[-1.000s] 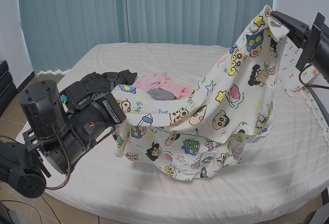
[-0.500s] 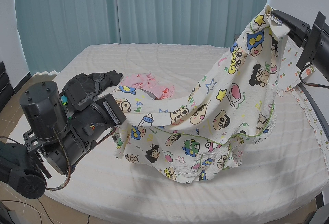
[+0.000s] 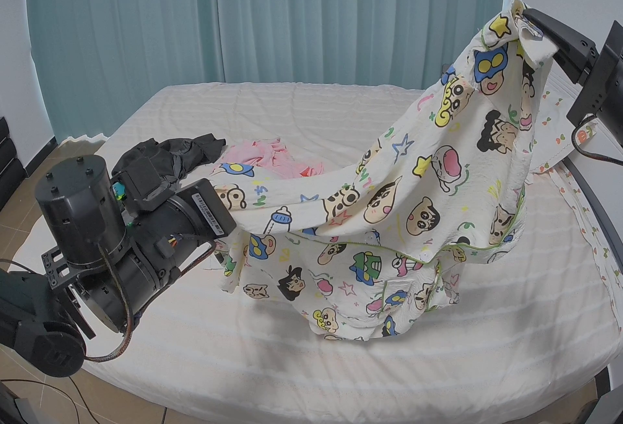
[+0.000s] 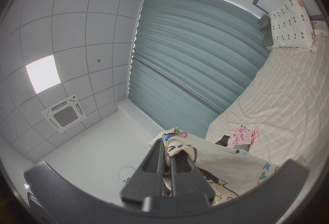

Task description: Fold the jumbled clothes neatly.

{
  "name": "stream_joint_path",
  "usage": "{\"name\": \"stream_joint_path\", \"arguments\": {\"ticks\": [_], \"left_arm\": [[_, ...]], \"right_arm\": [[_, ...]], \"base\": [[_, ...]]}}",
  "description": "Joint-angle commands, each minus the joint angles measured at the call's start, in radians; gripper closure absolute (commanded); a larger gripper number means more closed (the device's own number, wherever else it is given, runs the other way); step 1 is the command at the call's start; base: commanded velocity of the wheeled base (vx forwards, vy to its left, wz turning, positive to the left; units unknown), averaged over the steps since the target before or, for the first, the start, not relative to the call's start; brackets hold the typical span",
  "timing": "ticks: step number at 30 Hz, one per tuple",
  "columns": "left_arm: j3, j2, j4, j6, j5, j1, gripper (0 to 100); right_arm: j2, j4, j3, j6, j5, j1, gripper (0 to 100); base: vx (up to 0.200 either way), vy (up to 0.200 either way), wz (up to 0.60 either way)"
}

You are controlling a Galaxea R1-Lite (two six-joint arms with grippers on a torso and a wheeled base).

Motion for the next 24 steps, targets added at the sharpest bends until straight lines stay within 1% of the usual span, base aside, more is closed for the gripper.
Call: {"name": "stream_joint_path", "arguments": {"ticks": [1,4,8,9,10,14,19,24], "left_arm": [[0.01,-0.026,0.0,0.001,-0.001,0.0,100],[0.012,-0.049,0.0,-0.001,-0.004,-0.001,100],[0.03,-0.087,0.001,-0.007,-0.009,-0.001,100],[0.032,-0.087,0.0,-0.007,-0.009,-0.001,100],[0.041,-0.106,0.001,-0.007,-0.012,-0.001,100],[0.061,-0.159,0.007,-0.011,-0.015,-0.013,100],[0.089,-0.233,0.012,-0.011,-0.03,-0.05,100],[0.112,-0.248,0.015,-0.013,-0.045,-0.05,100]], "right_arm": [[-0.005,-0.003,0.012,0.001,0.002,0.003,100],[-0.024,-0.005,0.029,0.001,0.018,0.006,100],[-0.079,-0.005,0.066,0.001,0.098,0.008,100],[-0.081,-0.005,0.068,-0.001,0.101,0.008,100],[-0.101,-0.005,0.077,-0.001,0.123,0.008,100],[-0.163,-0.002,0.094,0.001,0.161,0.008,100],[-0.214,0.004,0.109,0.001,0.202,0.008,100],[-0.22,0.007,0.131,0.004,0.236,0.005,100]], "base": [[-0.2,0.0,0.0],[-0.2,0.0,0.0],[0.0,0.0,0.0],[0.0,0.0,0.0],[0.0,0.0,0.0],[0.0,0.0,0.0],[0.0,0.0,0.0],[0.0,0.0,0.0]]}}
